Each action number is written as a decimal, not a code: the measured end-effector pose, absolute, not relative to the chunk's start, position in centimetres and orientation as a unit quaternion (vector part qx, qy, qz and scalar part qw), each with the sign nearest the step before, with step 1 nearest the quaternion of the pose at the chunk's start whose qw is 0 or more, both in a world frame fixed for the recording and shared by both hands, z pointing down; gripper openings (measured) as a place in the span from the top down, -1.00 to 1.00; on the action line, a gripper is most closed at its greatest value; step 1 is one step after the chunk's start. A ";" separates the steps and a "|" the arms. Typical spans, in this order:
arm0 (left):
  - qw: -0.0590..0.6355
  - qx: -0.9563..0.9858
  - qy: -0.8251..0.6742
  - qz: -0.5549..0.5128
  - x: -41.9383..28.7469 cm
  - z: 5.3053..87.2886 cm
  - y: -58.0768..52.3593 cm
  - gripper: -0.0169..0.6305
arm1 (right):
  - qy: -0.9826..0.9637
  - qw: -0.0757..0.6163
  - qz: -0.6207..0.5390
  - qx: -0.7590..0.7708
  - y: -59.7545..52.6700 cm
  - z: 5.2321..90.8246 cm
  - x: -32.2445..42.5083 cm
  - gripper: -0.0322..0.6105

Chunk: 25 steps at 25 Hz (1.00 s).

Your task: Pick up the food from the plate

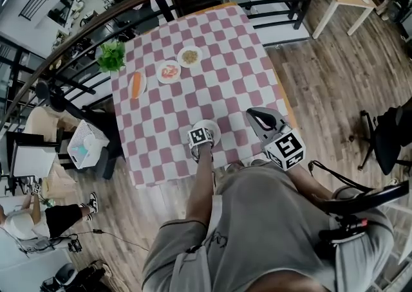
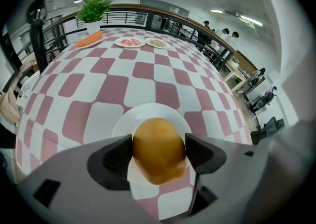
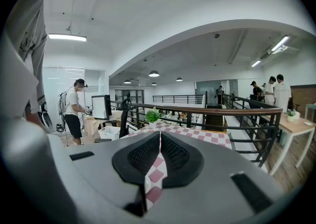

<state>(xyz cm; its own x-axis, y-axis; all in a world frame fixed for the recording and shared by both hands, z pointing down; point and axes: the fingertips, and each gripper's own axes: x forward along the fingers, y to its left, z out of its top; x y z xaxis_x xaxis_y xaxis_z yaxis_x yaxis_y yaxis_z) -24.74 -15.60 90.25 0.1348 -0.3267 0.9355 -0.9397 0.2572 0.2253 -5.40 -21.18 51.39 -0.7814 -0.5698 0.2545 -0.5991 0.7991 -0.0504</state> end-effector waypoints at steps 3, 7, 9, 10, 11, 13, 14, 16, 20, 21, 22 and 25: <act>0.534 0.541 -0.561 0.328 -23.5 92.4 -15.5 -0.19 | -0.940 0.114 0.067 0.314 -21.5 51.4 -5.2 0.85; 0.501 0.538 -0.563 0.378 -23.2 92.7 -14.9 -0.14 | -0.939 0.111 0.068 0.318 -21.4 51.4 -5.1 0.85; 0.498 0.542 -0.564 0.374 -23.3 92.7 -14.9 -0.14 | -0.938 0.110 0.071 0.321 -21.6 51.6 -4.9 0.85; 0.498 0.544 -0.563 0.372 -23.3 92.7 -15.0 -0.13 | -0.937 0.110 0.073 0.323 -21.7 51.7 -4.7 0.85; 0.498 0.546 -0.561 0.371 -23.2 92.7 -15.0 -0.13 | -0.936 0.111 0.075 0.325 -21.8 51.9 -4.6 0.85; 0.499 0.547 -0.561 0.370 -23.2 92.7 -15.1 -0.13 | -0.936 0.110 0.078 0.326 -21.8 52.0 -4.5 0.85; 0.499 0.546 -0.562 0.370 -23.2 92.7 -15.1 -0.13 | -0.936 0.109 0.078 0.325 -21.8 52.0 -4.6 0.85; 0.500 0.546 -0.564 0.366 -23.3 92.6 -15.0 -0.13 | -0.937 0.108 0.077 0.323 -21.8 51.9 -4.8 0.85; 0.515 0.544 -0.563 0.350 -23.7 93.2 -14.7 -0.13 | -0.938 0.108 0.078 0.320 -21.8 52.0 -5.0 0.85; 0.517 0.546 -0.562 0.344 -23.7 93.1 -14.8 -0.12 | -0.938 0.109 0.078 0.319 -21.9 52.1 -5.0 0.85; 0.519 0.548 -0.562 0.339 -23.8 92.9 -14.8 -0.12 | -0.938 0.109 0.078 0.318 -21.9 52.1 -5.0 0.85; 0.522 0.549 -0.561 0.333 -23.8 92.7 -14.9 -0.12 | -0.940 0.111 0.078 0.314 -21.8 52.2 -5.3 0.85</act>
<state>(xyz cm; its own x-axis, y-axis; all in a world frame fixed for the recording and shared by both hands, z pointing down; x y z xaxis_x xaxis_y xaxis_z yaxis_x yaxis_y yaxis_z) -23.76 -14.87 92.68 0.1488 -0.2689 0.9516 -0.9638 0.1757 0.2004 -5.32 -21.83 52.16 -0.7781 -0.5730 0.2574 -0.6077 0.7903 -0.0779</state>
